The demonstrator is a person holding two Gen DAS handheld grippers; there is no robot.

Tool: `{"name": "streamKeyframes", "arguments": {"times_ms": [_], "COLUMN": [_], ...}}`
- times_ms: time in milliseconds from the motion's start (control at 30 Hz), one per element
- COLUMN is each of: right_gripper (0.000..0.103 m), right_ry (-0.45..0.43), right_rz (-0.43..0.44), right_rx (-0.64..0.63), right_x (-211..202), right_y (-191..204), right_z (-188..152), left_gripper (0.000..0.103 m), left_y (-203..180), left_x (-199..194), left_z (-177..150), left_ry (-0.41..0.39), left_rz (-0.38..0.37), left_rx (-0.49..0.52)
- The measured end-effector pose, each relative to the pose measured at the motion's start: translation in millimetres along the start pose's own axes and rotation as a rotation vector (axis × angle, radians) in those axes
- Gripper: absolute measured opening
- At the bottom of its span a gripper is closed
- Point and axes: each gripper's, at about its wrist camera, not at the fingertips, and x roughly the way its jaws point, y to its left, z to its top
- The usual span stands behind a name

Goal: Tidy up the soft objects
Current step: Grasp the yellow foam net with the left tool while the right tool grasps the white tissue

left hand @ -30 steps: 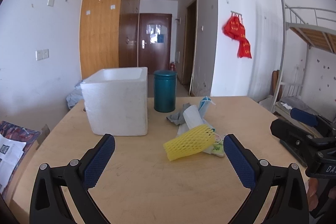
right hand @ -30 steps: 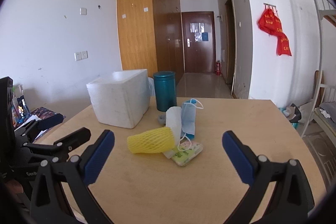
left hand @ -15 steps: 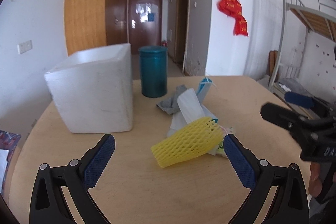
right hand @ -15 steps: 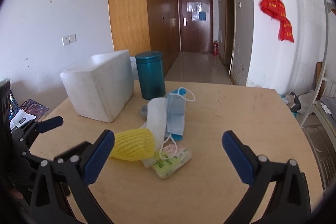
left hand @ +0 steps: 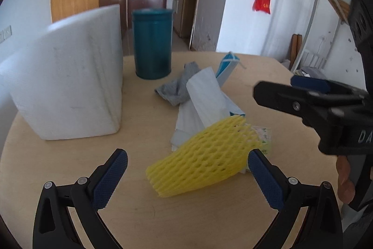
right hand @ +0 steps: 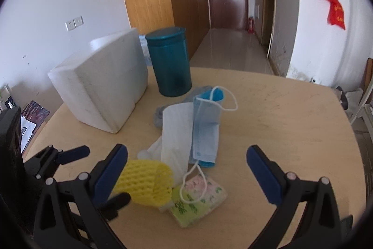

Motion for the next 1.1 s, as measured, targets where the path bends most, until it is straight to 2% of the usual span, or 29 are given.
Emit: {"name": "streamKeyframes", "arguments": {"times_ms": [133, 200, 300, 500, 600, 667, 733, 767, 800, 833, 900, 933, 1000, 1033, 1100], "right_gripper": [0.097, 0.087, 0.077, 0.075, 0.075, 0.074, 0.054, 0.038, 0.030, 0.027, 0.019, 0.018, 0.016, 0.016, 0.016], "right_ry": [0.066, 0.089, 0.129, 0.180, 0.186, 0.189, 0.190, 0.194, 0.201, 0.209, 0.201, 0.198, 0.201, 0.196, 0.182], "right_rz": [-0.001, 0.013, 0.017, 0.021, 0.030, 0.029, 0.025, 0.031, 0.046, 0.069, 0.105, 0.107, 0.096, 0.101, 0.107], "right_rx": [-0.004, -0.007, -0.014, -0.014, -0.016, -0.021, -0.024, -0.026, -0.019, 0.000, 0.037, 0.045, 0.050, 0.057, 0.066], "right_x": [25, 36, 52, 71, 73, 76, 77, 78, 79, 76, 75, 74, 72, 71, 66], "right_y": [2, 3, 3, 1, 2, 4, 4, 5, 4, 0, -5, -6, -7, -7, -9], "right_z": [5, 7, 12, 14, 13, 15, 14, 13, 13, 12, 12, 12, 11, 11, 12], "left_gripper": [0.103, 0.103, 0.103, 0.103, 0.103, 0.102, 0.097, 0.092, 0.086, 0.081, 0.066, 0.062, 0.043, 0.039, 0.024], "left_y": [3, 6, 11, 14, 10, 9, 10, 11, 11, 10, 9, 8, 7, 8, 9], "left_x": [15, 21, 28, 38, 41, 43, 45, 46, 46, 48, 51, 53, 50, 50, 46], "left_z": [-2, -2, -2, -2, -3, -4, -4, -4, -5, -6, -8, -9, -9, -9, -9], "left_ry": [0.037, 0.049, 0.062, 0.097, 0.120, 0.123, 0.126, 0.131, 0.136, 0.141, 0.157, 0.163, 0.148, 0.145, 0.124], "left_rz": [-0.013, -0.020, -0.032, -0.045, -0.079, -0.064, -0.063, -0.070, -0.078, -0.079, -0.065, -0.060, -0.058, -0.059, -0.065], "left_rx": [-0.007, -0.014, -0.029, -0.039, -0.026, -0.020, -0.024, -0.030, -0.031, -0.027, -0.013, -0.008, 0.002, 0.000, -0.006]}}
